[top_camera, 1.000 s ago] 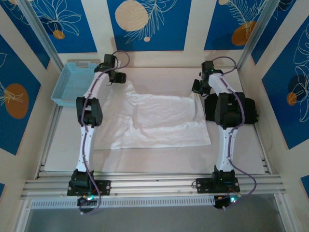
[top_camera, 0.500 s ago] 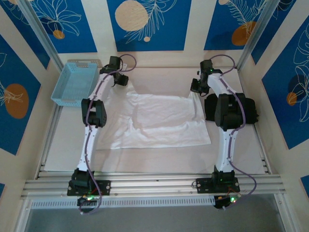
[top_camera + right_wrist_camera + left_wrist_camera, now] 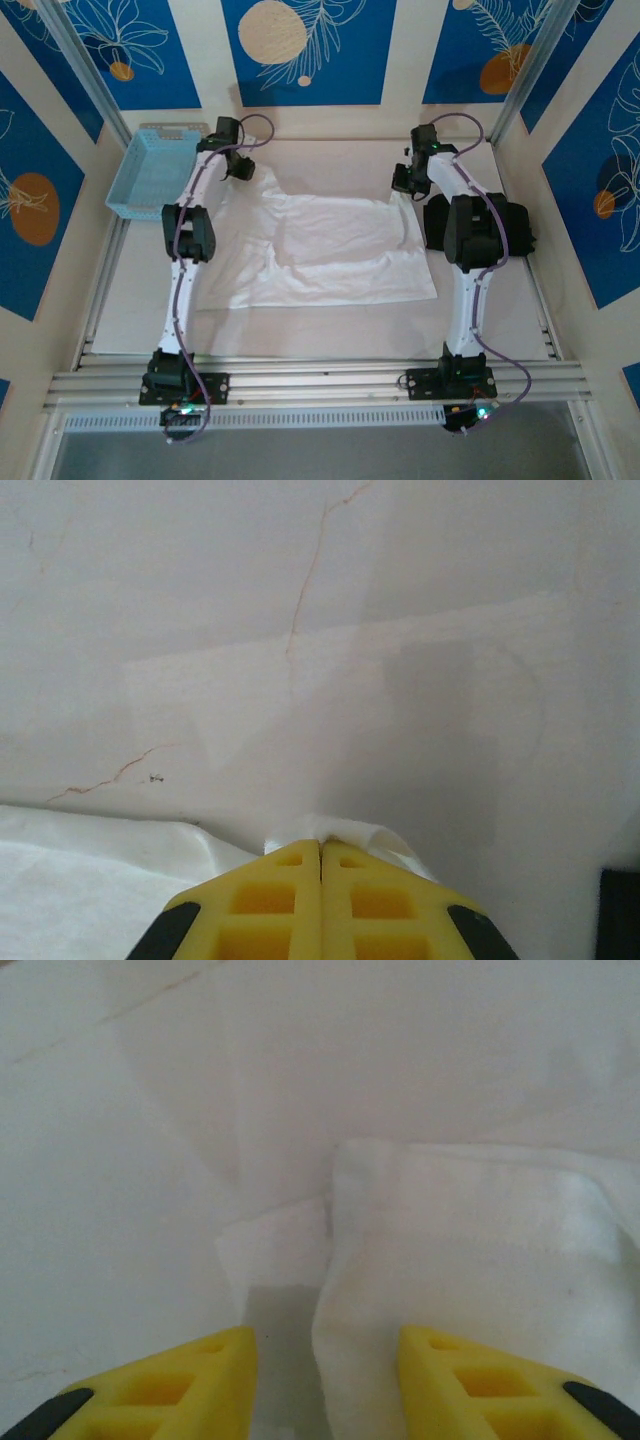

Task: Fold the inside-out t-shirt

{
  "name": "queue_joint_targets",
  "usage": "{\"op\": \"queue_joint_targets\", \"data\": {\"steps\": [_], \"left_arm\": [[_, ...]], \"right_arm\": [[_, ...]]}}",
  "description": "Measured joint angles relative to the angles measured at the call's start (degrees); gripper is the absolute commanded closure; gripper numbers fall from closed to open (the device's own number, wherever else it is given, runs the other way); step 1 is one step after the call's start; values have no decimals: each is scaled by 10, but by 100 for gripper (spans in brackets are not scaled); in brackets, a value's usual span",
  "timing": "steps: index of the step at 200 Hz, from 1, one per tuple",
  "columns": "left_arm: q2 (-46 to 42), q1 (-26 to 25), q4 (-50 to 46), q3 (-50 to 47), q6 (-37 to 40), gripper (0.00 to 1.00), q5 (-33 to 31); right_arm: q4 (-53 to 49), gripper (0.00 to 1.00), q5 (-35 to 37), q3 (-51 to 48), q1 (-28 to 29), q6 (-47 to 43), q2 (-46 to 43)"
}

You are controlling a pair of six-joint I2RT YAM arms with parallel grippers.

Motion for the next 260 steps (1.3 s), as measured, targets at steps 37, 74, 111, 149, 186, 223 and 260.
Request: {"op": "queue_joint_targets", "data": {"steps": [37,74,111,149,186,223,260], "left_arm": [[16,2,-15,19,3,77,26],[19,4,-17,23,1,95,40],[8,7,12,-5,-12,100,40],[-75,8,72,-127,-25,100,40],[-185,8,137,-237,-32,100,39],[-299,8,203,-369,-46,100,40],[-399,9,270,-517,-73,100,43]], "right_arm": [[0,93,0,0,3,0,0],[0,94,8,5,3,0,0],[11,96,15,10,3,0,0],[16,97,19,10,0,-7,-1],[30,97,19,-12,-7,-20,-29],[43,97,16,-64,-15,-26,-91],[59,97,13,-129,-17,-26,-150]]}}
